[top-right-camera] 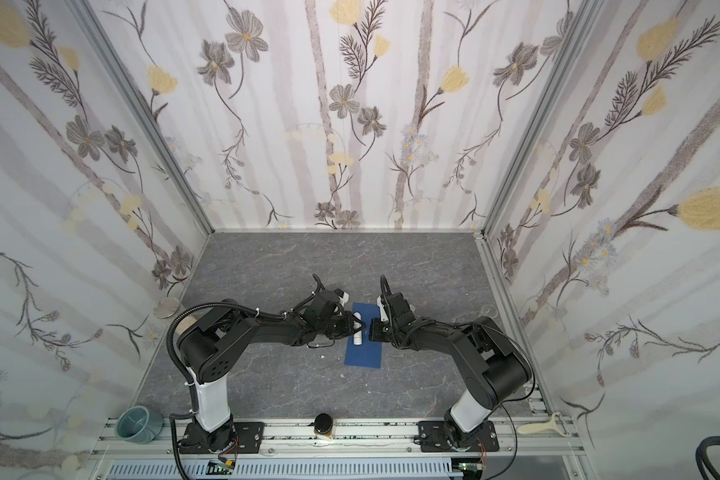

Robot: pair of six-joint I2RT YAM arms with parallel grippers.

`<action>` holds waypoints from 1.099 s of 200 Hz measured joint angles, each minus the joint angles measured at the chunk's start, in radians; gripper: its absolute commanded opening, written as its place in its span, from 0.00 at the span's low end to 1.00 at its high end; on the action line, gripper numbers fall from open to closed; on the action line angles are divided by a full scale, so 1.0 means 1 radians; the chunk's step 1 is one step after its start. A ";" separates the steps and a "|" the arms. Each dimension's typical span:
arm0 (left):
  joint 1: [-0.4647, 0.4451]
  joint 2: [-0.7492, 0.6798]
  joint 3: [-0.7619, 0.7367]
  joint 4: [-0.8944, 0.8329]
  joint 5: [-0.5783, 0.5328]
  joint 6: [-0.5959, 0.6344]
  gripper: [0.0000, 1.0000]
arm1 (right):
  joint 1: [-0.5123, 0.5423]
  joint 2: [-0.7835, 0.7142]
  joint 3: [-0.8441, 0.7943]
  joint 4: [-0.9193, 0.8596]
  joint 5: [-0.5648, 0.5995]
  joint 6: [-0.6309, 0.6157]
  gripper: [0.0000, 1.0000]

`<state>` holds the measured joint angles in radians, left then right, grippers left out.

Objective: Place the letter into the envelope and seal it

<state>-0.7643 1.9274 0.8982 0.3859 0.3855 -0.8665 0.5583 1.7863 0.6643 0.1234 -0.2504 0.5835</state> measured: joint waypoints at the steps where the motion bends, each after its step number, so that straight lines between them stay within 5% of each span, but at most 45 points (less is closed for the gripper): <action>1: 0.000 0.000 0.000 0.000 0.000 0.000 0.00 | 0.000 0.000 0.000 0.000 0.000 0.000 0.00; 99: -0.008 -0.016 -0.029 0.019 -0.006 -0.054 0.00 | 0.039 -0.145 -0.046 -0.164 0.036 0.005 0.00; 220: 0.000 -0.051 -0.040 -0.029 -0.009 -0.073 0.00 | 0.011 -0.013 -0.044 0.052 -0.057 0.029 0.00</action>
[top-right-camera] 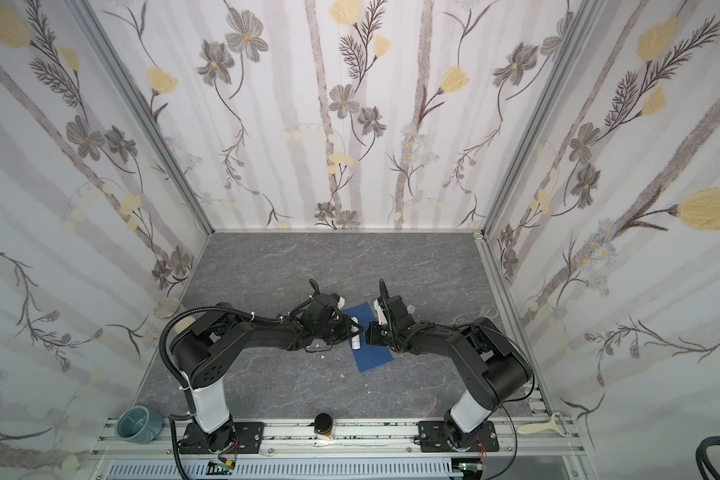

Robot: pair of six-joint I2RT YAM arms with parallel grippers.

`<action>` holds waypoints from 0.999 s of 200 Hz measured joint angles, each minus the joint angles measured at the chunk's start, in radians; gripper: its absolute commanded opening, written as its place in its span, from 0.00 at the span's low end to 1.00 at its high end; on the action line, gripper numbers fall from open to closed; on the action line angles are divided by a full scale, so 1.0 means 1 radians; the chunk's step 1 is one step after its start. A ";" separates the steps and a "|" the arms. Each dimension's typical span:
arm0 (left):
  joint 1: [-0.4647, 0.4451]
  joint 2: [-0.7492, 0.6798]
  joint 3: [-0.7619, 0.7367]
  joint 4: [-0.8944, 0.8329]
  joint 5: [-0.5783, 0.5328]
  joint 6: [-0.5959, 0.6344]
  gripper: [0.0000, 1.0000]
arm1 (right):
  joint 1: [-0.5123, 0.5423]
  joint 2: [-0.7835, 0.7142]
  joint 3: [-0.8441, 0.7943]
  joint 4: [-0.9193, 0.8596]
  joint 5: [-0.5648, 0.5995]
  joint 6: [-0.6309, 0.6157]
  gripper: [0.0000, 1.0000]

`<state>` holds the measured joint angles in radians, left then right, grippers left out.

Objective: Place the letter into the envelope and seal it

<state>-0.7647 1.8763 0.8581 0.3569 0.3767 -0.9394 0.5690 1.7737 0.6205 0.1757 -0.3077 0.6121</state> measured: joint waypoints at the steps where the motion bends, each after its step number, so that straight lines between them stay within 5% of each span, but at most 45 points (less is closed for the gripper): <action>1: 0.000 0.000 0.001 -0.002 0.000 0.001 0.00 | 0.000 0.000 0.000 0.000 0.000 0.000 0.00; 200: -0.006 0.025 0.034 -0.028 0.005 0.057 0.00 | 0.006 -0.063 -0.036 -0.052 0.034 0.001 0.00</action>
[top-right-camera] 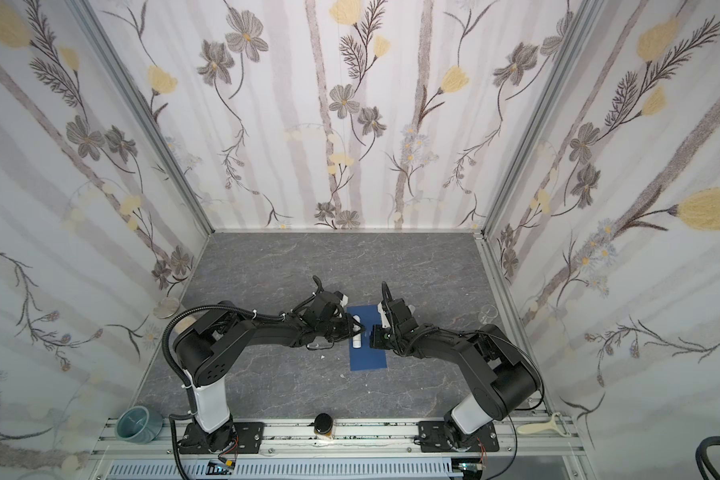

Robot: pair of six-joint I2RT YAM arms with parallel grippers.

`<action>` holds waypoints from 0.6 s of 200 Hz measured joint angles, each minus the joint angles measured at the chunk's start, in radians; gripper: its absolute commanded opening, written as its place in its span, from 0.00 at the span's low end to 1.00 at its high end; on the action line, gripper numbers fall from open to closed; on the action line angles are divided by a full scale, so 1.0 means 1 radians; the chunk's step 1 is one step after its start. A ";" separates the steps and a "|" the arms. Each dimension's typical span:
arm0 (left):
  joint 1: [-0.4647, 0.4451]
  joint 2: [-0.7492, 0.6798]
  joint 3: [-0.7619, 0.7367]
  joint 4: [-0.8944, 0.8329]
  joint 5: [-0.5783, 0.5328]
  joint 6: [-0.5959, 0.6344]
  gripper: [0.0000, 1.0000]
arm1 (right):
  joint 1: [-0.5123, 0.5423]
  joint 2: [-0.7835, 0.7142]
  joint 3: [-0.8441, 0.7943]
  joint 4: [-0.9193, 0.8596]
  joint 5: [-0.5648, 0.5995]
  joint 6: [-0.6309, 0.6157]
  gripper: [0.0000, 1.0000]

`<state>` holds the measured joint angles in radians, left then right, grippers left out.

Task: Place the letter into the envelope and seal it
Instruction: 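Keep pressing the envelope fold with the right gripper while left holds still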

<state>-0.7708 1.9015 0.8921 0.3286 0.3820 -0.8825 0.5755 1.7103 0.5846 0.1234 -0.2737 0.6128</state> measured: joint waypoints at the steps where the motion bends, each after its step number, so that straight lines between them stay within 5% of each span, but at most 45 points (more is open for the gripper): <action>1: 0.000 0.000 0.000 0.000 0.000 0.000 0.00 | 0.000 0.000 0.000 0.000 0.000 0.000 0.00; 120: 0.000 -0.003 -0.010 0.014 -0.004 0.000 0.00 | 0.008 -0.054 -0.007 -0.097 0.018 0.008 0.00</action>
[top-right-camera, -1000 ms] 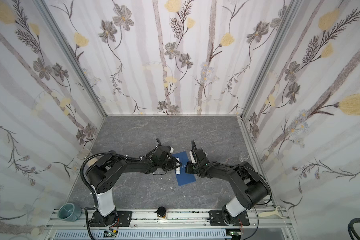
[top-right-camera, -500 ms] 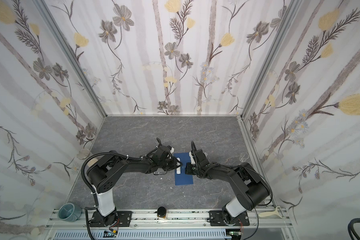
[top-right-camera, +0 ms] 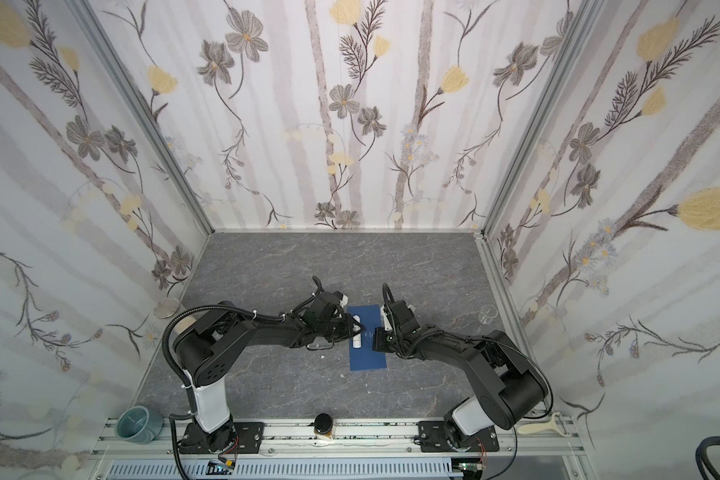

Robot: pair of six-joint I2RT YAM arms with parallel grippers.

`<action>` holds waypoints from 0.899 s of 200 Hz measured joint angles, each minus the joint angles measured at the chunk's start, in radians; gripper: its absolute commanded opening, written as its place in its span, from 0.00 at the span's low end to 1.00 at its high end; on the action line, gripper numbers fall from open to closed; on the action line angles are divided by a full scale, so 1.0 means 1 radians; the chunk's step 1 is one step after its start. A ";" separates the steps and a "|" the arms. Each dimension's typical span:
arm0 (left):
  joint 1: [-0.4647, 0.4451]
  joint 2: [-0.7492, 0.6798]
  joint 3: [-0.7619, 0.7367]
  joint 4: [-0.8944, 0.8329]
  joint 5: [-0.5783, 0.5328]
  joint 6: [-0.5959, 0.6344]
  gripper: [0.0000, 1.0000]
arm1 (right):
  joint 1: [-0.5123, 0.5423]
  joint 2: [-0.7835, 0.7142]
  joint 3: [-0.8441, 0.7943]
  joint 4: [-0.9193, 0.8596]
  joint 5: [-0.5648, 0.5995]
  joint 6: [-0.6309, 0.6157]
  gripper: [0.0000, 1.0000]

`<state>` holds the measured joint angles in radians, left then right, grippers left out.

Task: Place the letter into the envelope and seal it
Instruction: 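Keep pressing the envelope fold with the right gripper while left holds still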

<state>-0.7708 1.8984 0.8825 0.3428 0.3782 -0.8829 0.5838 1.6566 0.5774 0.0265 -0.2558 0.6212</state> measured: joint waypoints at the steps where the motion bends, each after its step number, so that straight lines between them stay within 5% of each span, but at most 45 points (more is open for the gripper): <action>1: 0.000 0.000 0.000 0.000 0.000 0.000 0.00 | 0.000 0.000 0.000 0.000 0.000 0.000 0.00; 67: 0.000 -0.001 -0.001 0.000 -0.002 0.000 0.00 | 0.019 0.096 0.029 0.129 -0.056 0.025 0.00; 180: -0.001 -0.005 -0.003 -0.003 -0.008 0.001 0.00 | -0.001 0.059 0.013 0.100 -0.052 0.054 0.00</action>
<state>-0.7719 1.8931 0.8791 0.3401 0.3706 -0.8818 0.5831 1.7157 0.5907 0.1261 -0.3080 0.6754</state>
